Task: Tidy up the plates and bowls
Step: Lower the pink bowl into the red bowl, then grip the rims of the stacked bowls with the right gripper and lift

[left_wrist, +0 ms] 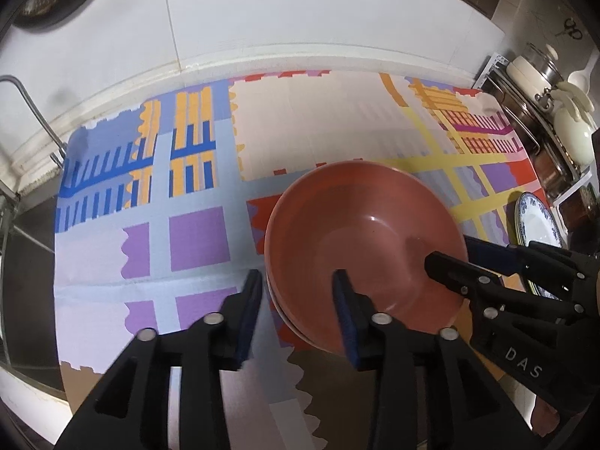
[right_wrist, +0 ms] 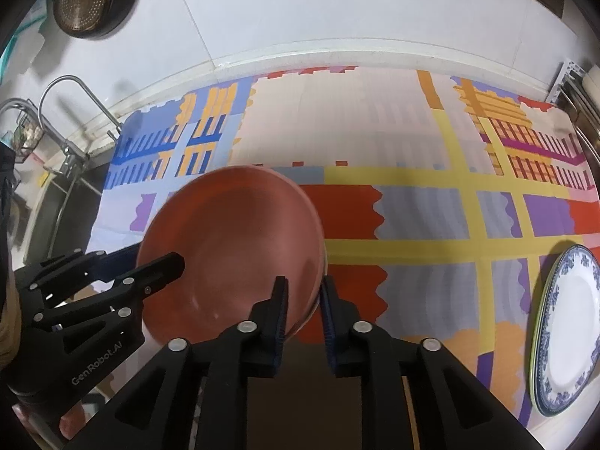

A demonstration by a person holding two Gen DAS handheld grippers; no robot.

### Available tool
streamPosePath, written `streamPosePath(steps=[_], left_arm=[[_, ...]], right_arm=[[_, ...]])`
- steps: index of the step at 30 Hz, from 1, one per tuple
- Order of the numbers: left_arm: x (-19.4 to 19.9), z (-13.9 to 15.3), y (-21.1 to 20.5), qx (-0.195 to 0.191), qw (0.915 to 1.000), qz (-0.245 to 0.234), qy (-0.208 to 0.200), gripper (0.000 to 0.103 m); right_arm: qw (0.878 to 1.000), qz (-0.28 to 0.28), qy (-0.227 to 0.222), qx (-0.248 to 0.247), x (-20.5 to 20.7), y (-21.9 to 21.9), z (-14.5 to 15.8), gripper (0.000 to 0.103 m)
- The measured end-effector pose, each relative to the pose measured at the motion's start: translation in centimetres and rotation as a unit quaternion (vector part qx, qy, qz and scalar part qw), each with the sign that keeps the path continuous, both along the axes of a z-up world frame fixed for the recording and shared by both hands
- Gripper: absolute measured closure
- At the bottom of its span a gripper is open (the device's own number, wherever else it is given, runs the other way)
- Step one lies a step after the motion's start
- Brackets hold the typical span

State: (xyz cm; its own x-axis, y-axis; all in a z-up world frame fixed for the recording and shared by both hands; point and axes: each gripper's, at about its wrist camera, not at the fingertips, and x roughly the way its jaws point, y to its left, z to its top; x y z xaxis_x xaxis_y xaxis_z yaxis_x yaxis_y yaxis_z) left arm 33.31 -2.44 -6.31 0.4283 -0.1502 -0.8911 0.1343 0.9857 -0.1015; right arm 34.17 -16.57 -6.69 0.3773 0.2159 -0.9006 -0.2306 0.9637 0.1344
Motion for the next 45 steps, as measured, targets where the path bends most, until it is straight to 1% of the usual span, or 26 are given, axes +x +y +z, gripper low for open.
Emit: streamPosePath(steps=[1,2,6,12,14,20,22,28,31,33,35,38,41,43,45], left_arm=[[0.0,0.2,0.0,0.0,1.0,0.0,-0.002,0.062],[0.0,0.2,0.0,-0.002,1.0,0.0,-0.003,0.062],[-0.1,0.5,0.1,-0.006,1.0,0.002,-0.003,0.062],[-0.1,0.8,0.4,-0.008,0.9999,0.006,-0.01,0.057],[0.0,0.8,0.7,-0.007,0.9998,0.011,-0.012,0.054],[0.8,-0.1,1.3,-0.005,0.9997,0.024,-0.005,0.053],[1.1,-0.5,1.5,-0.006,0.9996,0.029,0.002,0.053],[2.1,-2.3,1.3,-0.028,0.9985,0.03,0.034,0.055],[2.4,-2.9,1.2,-0.048,0.9972,0.026,0.052,0.055],[2.6,-3.5,1.2,-0.059,0.9959,0.024,0.064,0.058],[2.7,-3.9,1.2,-0.066,0.9947,0.023,0.075,0.063],[2.9,-4.5,1.0,-0.075,0.9928,0.02,0.092,0.064],[2.9,-4.7,1.2,-0.083,0.9916,0.023,0.097,0.064],[3.0,-4.8,1.3,-0.089,0.9907,0.025,0.1,0.063],[3.2,-5.0,1.4,-0.097,0.9894,0.021,0.106,0.06]], right_arm=[[1.0,0.0,-0.004,-0.001,-0.1,0.0,0.1,0.069],[1.0,0.0,-0.007,-0.001,-0.1,-0.1,0.2,0.068],[1.0,-0.003,-0.008,0.008,-0.1,-0.3,0.4,0.068],[1.0,-0.014,-0.014,0.021,-0.1,-0.6,0.7,0.068],[0.999,-0.022,-0.017,0.028,0.0,-0.8,0.8,0.068],[0.997,-0.059,-0.004,0.045,0.7,-1.5,-0.1,0.065],[0.996,-0.071,0.005,0.053,1.2,-1.6,-0.8,0.065],[0.992,-0.092,0.04,0.074,1.9,-2.0,-2.6,0.065],[0.989,-0.095,0.063,0.089,2.1,-2.0,-3.4,0.065],[0.988,-0.097,0.076,0.092,2.1,-1.9,-3.7,0.065],[0.988,-0.096,0.082,0.091,2.1,-1.7,-4.0,0.065],[0.987,-0.095,0.096,0.092,2.1,-1.6,-4.3,0.065],[0.984,-0.097,0.111,0.096,2.2,-1.6,-4.8,0.065],[0.984,-0.098,0.111,0.097,2.2,-1.6,-4.8,0.065],[0.985,-0.096,0.109,0.093,2.1,-1.4,-4.7,0.065]])
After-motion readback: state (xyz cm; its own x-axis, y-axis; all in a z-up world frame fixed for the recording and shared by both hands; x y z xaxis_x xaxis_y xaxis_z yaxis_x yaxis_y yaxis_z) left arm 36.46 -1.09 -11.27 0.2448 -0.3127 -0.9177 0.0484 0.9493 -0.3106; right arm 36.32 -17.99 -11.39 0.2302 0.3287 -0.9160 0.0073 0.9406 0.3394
